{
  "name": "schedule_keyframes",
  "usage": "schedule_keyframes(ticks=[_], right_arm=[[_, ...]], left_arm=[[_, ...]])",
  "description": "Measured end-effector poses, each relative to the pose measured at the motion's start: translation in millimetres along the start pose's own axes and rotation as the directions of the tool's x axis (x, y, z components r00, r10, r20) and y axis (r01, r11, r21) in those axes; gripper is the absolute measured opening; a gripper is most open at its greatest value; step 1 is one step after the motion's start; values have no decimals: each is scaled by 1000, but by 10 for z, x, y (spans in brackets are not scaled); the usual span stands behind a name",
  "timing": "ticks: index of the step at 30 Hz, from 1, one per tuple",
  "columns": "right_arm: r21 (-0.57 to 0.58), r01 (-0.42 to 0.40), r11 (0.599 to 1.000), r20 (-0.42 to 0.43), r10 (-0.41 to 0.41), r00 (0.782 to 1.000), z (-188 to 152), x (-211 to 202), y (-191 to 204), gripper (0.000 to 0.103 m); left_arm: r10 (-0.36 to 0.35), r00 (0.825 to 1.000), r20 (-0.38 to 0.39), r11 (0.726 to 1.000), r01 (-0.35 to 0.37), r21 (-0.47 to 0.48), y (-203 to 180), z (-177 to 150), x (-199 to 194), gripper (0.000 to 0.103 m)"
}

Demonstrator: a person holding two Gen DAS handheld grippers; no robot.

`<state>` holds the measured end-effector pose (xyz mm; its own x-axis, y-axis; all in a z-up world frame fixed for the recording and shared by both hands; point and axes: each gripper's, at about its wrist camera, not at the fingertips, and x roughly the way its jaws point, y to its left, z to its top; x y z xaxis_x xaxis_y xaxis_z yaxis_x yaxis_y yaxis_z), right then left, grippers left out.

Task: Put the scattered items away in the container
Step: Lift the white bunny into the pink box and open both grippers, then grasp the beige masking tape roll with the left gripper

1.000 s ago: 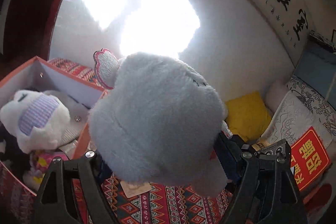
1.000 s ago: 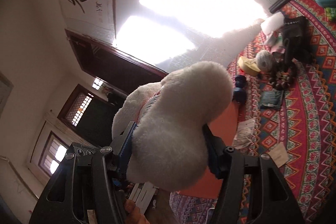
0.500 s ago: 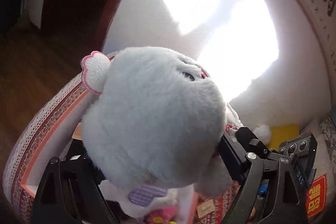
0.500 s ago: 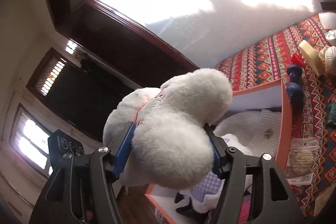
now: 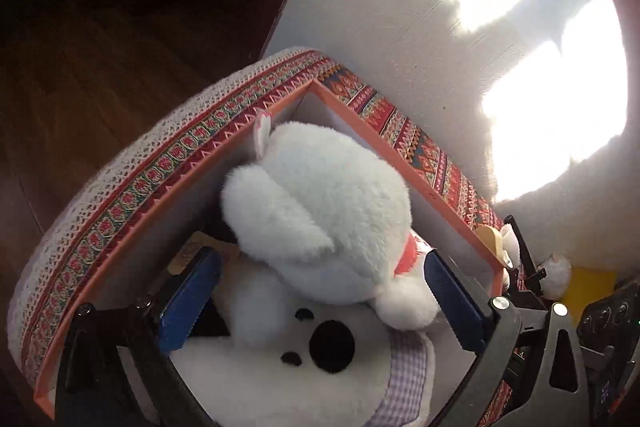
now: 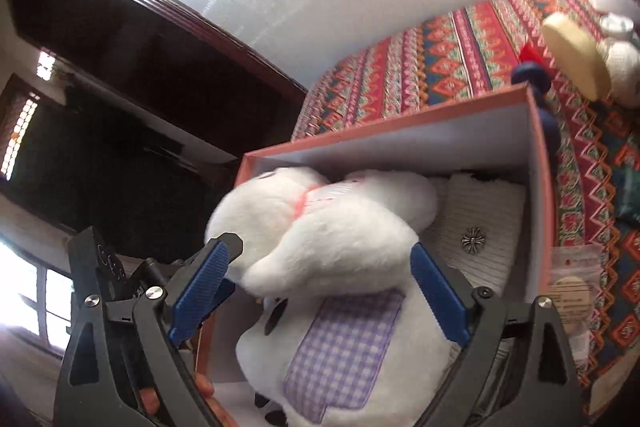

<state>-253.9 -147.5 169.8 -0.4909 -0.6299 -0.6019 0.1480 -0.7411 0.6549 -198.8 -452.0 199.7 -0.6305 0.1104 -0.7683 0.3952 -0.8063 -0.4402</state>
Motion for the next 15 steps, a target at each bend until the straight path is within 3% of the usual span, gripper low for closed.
schedule_keyframes(ticks=[4,7,11,13,15], right_arm=[[-138,-42,990,135,61,989,-223,-1117,68,102],[-185,-19,983,272,70,960,-501,-1976,-147,102],[-105,149,983,476,-82,875,-909,-2822,-757,102],[-14,224,974,523,-184,832,-1139,-3031,-1191,102],[72,283,956,527,-278,803,-1370,-3156,-1598,102]], left_arm=[[24,992,124,998,-30,49,81,-258,-823,102],[-5,984,179,994,-14,110,2,-754,-1347,102],[-68,974,214,977,21,214,-440,-1769,-1626,103],[-90,978,189,968,41,248,-687,-2199,-1531,103],[-119,981,156,959,73,274,-933,-2618,-1356,103]])
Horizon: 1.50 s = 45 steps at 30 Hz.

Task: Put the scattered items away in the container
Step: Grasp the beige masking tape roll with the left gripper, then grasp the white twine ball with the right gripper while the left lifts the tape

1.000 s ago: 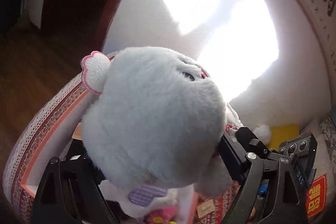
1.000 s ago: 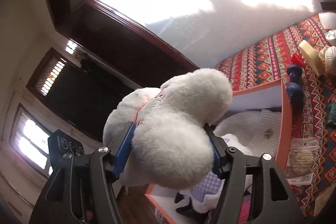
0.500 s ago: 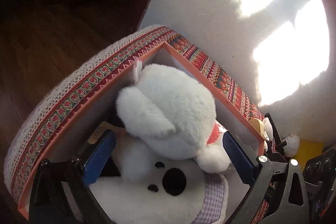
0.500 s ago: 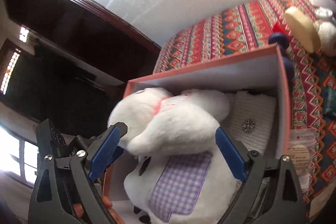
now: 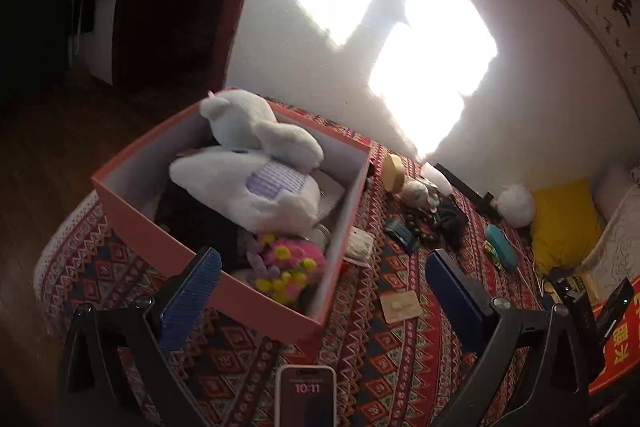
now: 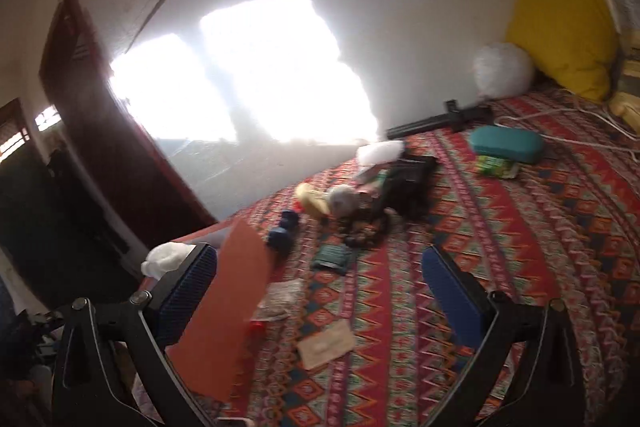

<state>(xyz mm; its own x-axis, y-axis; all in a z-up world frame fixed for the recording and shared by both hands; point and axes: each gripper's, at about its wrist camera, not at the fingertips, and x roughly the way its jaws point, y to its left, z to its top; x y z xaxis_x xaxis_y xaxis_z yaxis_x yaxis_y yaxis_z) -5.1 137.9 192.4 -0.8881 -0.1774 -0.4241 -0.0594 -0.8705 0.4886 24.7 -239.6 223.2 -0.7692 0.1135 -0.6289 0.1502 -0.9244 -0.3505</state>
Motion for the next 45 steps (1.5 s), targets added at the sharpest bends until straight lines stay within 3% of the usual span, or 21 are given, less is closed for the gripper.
schedule_keyframes(ticks=[2,4,5,7,9,10,14,18,20,23,28,34,35,36,37,41,45], right_arm=[[43,74,996,-15,-73,997,-197,-51,-434,102],[116,148,982,-94,-138,986,-310,68,-759,102],[170,133,976,-143,-109,984,-298,158,-880,102],[194,93,976,-155,-64,986,-251,247,-1025,102],[170,147,974,-159,-120,980,-210,320,-1112,102],[189,137,972,-170,-105,980,-196,352,-1171,102],[310,123,943,-227,-52,973,-223,535,-1374,102],[330,125,936,-258,-38,965,-222,654,-1402,102],[315,112,942,-245,-33,969,-152,684,-1373,102],[235,137,962,-214,-86,973,21,786,-1333,102],[264,118,957,-201,-65,977,177,951,-1412,102],[215,109,971,-252,-53,966,149,1132,-1343,102],[207,112,972,-256,-57,965,136,1148,-1331,102],[204,110,973,-265,-53,963,119,1166,-1319,102],[203,104,974,-275,-46,960,102,1185,-1306,102],[177,91,980,-299,-35,954,62,1208,-1227,102],[178,75,981,-290,-20,957,62,1152,-1183,102]], left_arm=[[-9,998,-64,999,12,38,-356,-356,260,103],[-15,989,-146,996,27,80,-669,-691,526,103],[-14,980,-200,995,34,98,-792,-843,666,103],[-20,960,-279,991,56,119,-1022,-1027,908,103],[-20,956,-293,987,65,147,-1219,-1061,999,103],[-13,958,-285,986,61,157,-1293,-1023,1041,103],[-2,967,-255,988,42,151,-1522,-617,1281,103],[50,972,-229,986,-11,167,-1728,-13,1717,103],[63,974,-215,989,-32,146,-1791,319,1958,103],[78,973,-218,993,-55,108,-1821,712,2343,103],[151,955,-255,985,-124,119,-1812,1141,3177,103],[153,930,-333,988,-155,19,-1612,1434,4076,101],[162,924,-346,986,-165,21,-1586,1447,4192,96],[168,919,-357,985,-171,24,-1562,1439,4279,70],[163,914,-372,986,-166,23,-1532,1425,4343,29],[143,922,-361,990,-129,62,-1523,1357,4134,20],[31,936,-351,997,-4,79,-1537,1186,3383,20]])
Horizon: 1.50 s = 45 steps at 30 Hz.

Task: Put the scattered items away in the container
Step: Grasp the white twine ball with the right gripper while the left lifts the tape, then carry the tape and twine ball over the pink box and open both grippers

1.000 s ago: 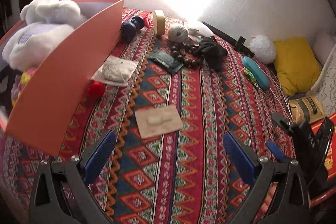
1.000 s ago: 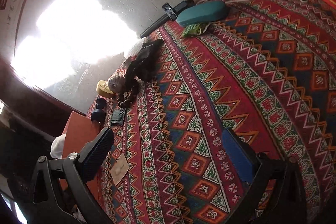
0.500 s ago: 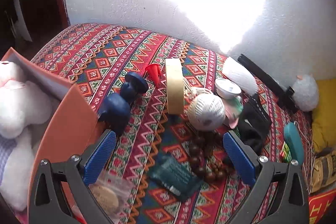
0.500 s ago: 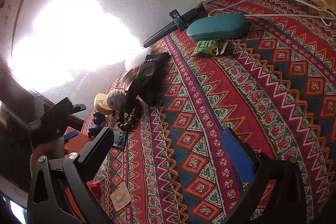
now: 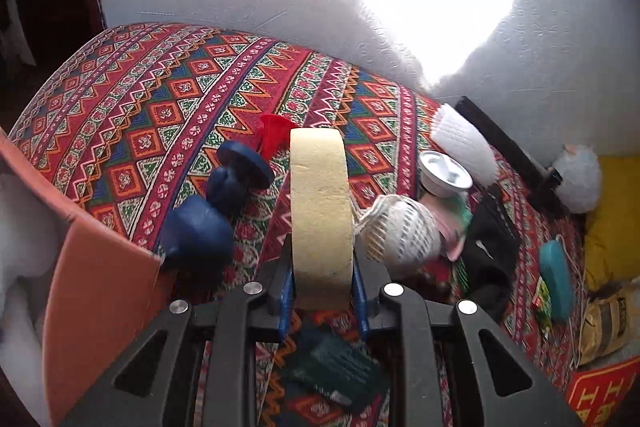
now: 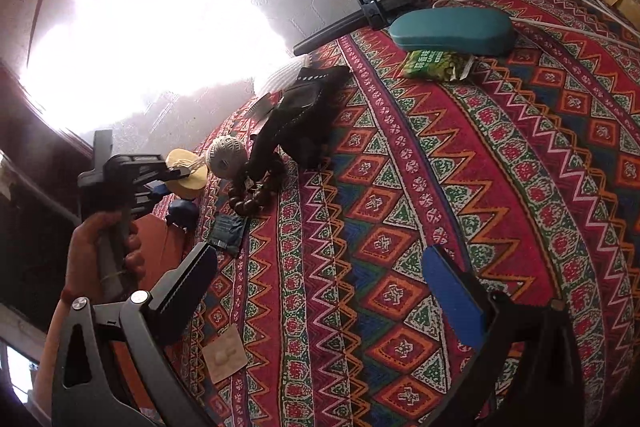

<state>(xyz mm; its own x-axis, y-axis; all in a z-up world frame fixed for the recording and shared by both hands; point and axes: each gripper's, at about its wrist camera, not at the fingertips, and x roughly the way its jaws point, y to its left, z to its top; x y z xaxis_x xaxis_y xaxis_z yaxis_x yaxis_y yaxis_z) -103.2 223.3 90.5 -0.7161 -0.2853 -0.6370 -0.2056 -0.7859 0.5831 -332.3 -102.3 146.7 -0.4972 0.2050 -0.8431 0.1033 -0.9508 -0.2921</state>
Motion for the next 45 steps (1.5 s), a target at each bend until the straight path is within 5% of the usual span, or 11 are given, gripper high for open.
schedule_keyframes(ticks=[6,10,16,20,23,27,30,31,32,40,45], right_arm=[[59,-38,998,-14,39,999,-6,-19,-65,102],[83,-66,994,-44,69,997,-63,4,-67,102],[44,-180,983,-167,185,969,-340,100,269,102],[-26,-311,950,-310,289,906,-661,249,705,102],[-73,-341,937,-399,286,871,-946,399,1015,102],[-142,-346,928,-475,243,846,-1278,600,1333,102],[-219,-306,927,-481,171,860,-1473,718,1447,95],[-250,-288,924,-482,140,865,-1511,757,1460,69],[-272,-266,925,-479,110,871,-1529,787,1455,62],[-187,-304,934,-324,234,917,-1080,322,1303,62],[-79,-384,920,-248,355,901,-766,3,1104,62]], left_arm=[[-181,982,-53,983,181,5,111,-1162,-903,20],[-321,939,-128,945,308,-107,399,-2175,-1076,21],[-379,898,-225,907,312,-282,782,-3156,-1103,22],[-317,928,-196,937,274,-215,807,-3240,-1280,36],[-282,945,-164,952,254,-172,844,-3218,-1377,60],[-289,940,-181,953,264,-151,932,-3247,-1413,66],[-293,935,-201,952,265,-154,969,-3254,-1396,66],[-294,934,-204,952,265,-155,979,-3253,-1397,66],[-293,934,-203,952,265,-154,983,-3253,-1404,66],[-254,944,-210,965,235,-112,884,-3284,-1379,66],[-229,950,-210,973,215,-89,833,-3333,-1352,66]])
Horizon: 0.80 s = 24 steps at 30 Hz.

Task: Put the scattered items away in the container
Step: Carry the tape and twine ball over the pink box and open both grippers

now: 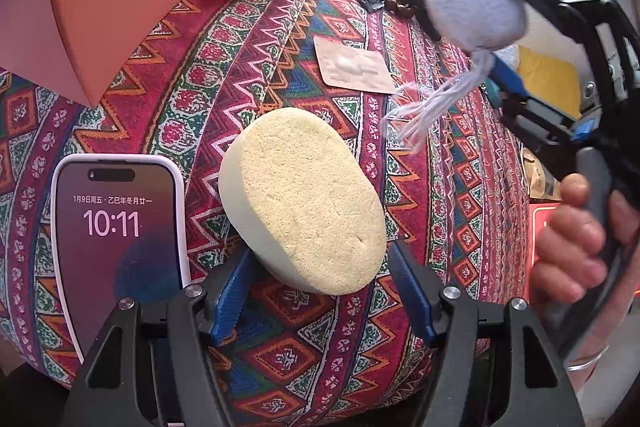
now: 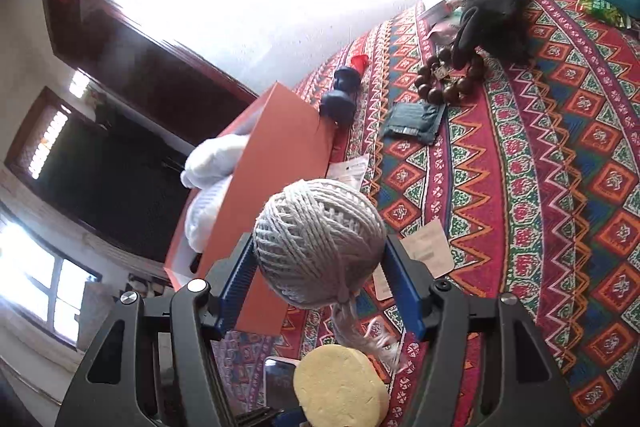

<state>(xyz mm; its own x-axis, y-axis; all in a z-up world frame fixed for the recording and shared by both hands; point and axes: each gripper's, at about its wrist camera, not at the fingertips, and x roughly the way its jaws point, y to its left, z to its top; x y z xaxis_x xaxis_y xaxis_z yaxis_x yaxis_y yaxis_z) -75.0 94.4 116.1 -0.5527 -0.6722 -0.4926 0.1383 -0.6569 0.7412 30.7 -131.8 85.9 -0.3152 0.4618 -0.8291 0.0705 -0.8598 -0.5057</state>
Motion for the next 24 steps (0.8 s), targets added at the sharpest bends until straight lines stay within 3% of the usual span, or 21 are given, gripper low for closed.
schedule_keyframes(ticks=[3,6,10,14,21,24], right_arm=[[76,-49,996,24,48,999,76,-153,-124,62],[123,-76,989,49,71,996,102,-254,-146,62],[138,-90,986,71,81,994,124,-311,-62,62],[120,-104,987,72,95,993,105,-288,93,62],[59,-95,994,51,92,994,-58,-145,394,62],[49,-119,992,34,117,993,-89,-85,522,62]], left_arm=[[-15,1000,8,1000,15,4,-39,-1,8,65],[-38,999,30,999,39,-4,-48,-28,-31,40],[-60,992,109,998,56,41,-146,-31,-204,28],[-86,983,160,994,72,87,-199,-12,-374,23],[-120,978,170,993,114,44,28,27,-550,23],[-177,961,212,984,175,26,110,34,-766,23]])
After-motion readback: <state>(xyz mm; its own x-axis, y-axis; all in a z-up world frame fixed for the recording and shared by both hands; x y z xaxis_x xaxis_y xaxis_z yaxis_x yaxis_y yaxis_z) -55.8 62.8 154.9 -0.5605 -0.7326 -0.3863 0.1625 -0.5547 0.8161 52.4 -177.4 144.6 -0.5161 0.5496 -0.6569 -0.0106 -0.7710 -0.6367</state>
